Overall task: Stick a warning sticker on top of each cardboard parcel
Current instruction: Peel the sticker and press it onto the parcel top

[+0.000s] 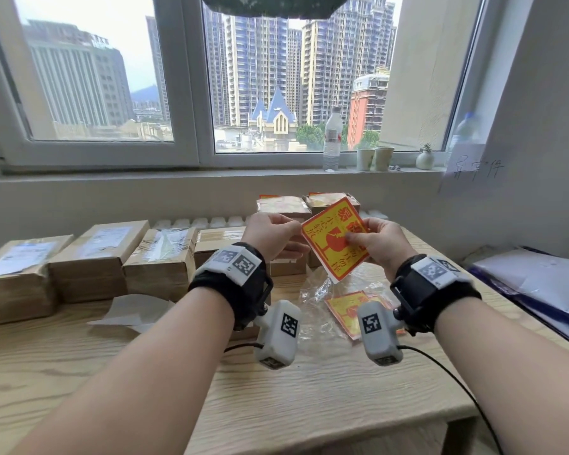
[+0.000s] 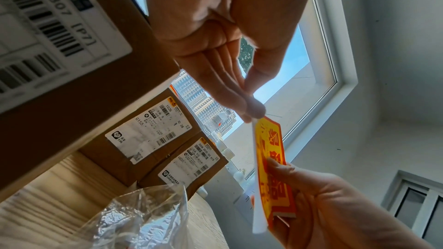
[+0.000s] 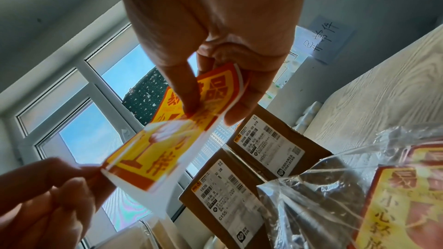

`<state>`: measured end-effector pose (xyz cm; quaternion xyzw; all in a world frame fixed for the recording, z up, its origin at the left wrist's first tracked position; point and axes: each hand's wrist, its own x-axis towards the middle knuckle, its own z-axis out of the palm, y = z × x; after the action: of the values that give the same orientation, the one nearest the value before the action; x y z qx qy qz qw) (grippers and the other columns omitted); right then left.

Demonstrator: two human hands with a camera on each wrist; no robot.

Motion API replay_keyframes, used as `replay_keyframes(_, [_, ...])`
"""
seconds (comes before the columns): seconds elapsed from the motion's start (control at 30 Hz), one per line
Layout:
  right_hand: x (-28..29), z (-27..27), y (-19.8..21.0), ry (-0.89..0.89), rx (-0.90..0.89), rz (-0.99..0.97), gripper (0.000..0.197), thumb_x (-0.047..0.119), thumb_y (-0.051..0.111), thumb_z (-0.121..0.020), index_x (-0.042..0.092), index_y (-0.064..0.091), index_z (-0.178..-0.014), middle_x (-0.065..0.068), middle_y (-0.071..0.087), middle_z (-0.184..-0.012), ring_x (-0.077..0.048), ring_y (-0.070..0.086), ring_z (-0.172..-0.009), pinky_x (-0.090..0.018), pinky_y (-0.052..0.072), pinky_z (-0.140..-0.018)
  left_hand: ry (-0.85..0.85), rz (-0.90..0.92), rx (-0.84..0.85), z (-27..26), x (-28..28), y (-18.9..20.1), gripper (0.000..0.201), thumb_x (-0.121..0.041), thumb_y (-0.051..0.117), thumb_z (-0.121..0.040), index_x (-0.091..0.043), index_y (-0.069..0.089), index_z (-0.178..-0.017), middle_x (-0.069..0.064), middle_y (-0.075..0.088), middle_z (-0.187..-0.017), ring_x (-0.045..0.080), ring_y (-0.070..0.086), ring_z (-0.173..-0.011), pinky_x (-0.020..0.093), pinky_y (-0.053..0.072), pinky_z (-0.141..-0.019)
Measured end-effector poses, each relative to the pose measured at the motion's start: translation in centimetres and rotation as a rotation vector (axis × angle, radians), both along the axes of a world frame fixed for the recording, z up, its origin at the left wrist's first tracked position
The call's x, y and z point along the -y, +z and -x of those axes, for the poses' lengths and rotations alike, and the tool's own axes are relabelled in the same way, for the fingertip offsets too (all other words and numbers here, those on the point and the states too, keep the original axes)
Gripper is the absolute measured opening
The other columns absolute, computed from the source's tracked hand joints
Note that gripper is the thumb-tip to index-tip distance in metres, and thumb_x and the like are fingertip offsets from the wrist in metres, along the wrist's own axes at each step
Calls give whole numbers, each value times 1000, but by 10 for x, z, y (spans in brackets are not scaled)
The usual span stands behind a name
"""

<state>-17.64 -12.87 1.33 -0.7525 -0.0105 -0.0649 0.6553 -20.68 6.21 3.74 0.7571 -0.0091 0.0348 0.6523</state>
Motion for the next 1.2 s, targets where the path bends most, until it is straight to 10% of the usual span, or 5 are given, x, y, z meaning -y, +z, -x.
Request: replay_keyframes(1.2, [2,1,-9,14,-19,87,5,10,64,-90,14,61,-90,-5,71,-99,-20,68,-93,-30,55,-74,-87,-54,-8,-3,-7,-11,16,-10,58,-93,2,67,-96,12,75,-81,14,71,-61,27,60,-61])
